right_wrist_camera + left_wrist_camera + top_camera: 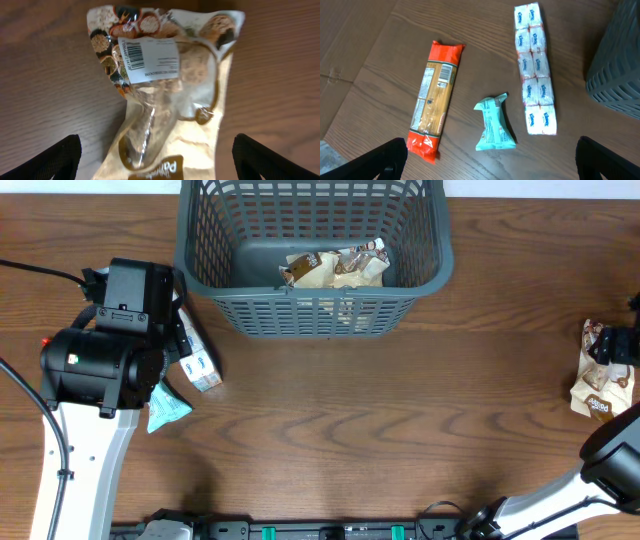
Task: Pack container
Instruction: 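Grasp the far-right PanTree bag with the right gripper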
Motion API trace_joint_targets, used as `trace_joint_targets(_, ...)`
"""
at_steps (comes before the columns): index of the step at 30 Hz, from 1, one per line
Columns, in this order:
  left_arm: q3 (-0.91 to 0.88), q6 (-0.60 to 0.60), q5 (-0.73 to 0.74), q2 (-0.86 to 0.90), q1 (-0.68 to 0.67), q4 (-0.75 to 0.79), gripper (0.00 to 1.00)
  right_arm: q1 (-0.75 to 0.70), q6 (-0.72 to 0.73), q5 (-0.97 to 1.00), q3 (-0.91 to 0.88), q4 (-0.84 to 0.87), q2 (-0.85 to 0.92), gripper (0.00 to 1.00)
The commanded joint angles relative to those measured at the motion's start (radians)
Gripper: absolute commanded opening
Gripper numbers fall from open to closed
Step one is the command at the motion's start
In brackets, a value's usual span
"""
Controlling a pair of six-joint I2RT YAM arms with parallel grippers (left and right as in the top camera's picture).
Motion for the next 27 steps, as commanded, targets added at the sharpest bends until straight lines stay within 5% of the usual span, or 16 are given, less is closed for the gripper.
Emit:
trace_joint_targets(1, 0.013, -0.010, -0.005, -0.009, 0.005, 0.001, 0.96, -0.003, -0.031, -0.024, -0.019, 0.018, 0.058, 0.84)
trace_joint_targets(16, 0.013, -0.010, -0.005, -0.009, 0.005, 0.001, 0.96, -0.002, -0.022, -0.051, -0.019, 0.077, 0.216, 0.84)
trace_joint_targets(20, 0.013, -0.010, -0.005, -0.009, 0.005, 0.001, 0.96, 0.002, -0.022, -0.075, -0.019, 0.078, 0.222, 0.47)
trace_joint_targets(27, 0.013, -0.009, -0.005, -0.009, 0.005, 0.000, 0.96, 0.008, -0.002, -0.080, -0.019, 0.077, 0.222, 0.09)
